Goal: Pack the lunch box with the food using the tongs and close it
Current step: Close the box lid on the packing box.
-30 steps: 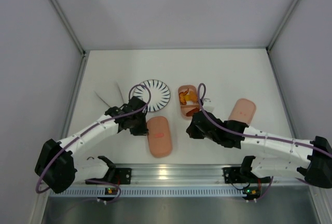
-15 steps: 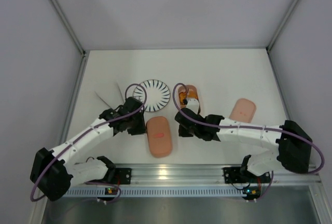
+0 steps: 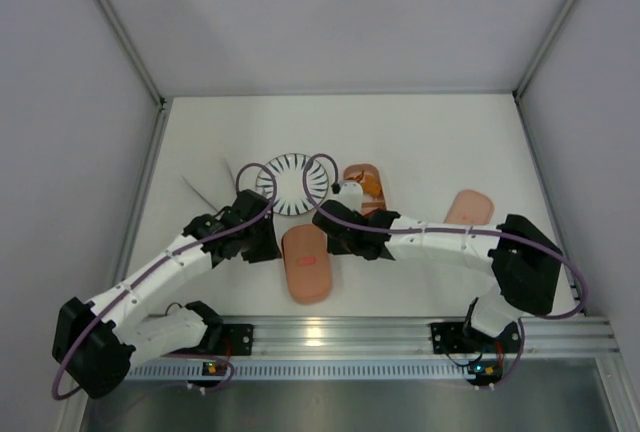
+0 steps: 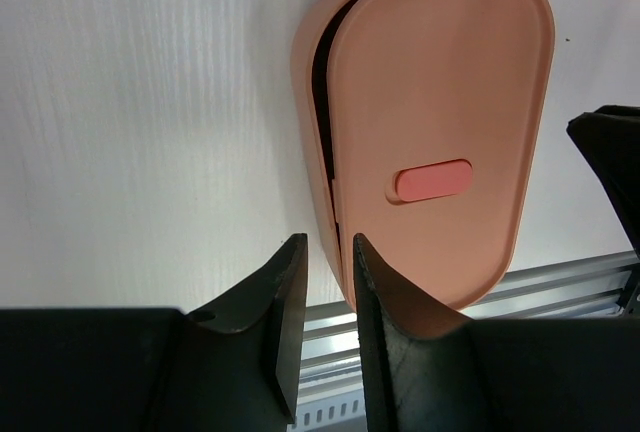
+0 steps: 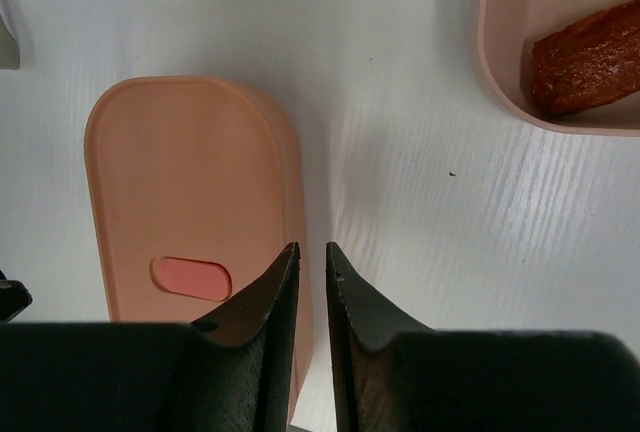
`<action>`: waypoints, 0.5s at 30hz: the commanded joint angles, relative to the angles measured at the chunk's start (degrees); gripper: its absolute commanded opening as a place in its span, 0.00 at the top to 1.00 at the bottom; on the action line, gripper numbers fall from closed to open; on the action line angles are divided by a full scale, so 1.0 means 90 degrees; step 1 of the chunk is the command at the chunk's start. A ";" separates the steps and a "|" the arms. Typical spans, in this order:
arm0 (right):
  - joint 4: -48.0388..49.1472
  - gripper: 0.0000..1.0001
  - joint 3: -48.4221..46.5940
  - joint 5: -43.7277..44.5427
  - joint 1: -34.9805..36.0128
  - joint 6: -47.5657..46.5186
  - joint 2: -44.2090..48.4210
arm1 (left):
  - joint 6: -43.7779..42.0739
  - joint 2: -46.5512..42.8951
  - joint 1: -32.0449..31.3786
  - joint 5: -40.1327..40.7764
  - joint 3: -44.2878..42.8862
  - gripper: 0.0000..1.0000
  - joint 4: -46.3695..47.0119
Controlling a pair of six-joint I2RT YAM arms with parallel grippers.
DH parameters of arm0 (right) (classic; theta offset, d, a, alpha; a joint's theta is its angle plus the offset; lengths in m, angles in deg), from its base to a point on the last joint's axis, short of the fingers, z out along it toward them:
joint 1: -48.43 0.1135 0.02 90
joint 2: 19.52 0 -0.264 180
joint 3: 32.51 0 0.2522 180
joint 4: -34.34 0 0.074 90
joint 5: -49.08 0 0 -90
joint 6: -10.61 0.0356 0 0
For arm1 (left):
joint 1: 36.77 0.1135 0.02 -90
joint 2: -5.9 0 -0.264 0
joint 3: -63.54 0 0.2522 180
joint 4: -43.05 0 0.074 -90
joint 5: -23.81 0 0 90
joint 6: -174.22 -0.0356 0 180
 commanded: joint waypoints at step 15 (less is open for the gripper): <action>-0.0143 0.84 -0.0779 0.0403 0.0002 -0.0090 -0.0567 | -0.0049 -0.0286 0.0073 0.0046 -0.0161 0.69 -0.0169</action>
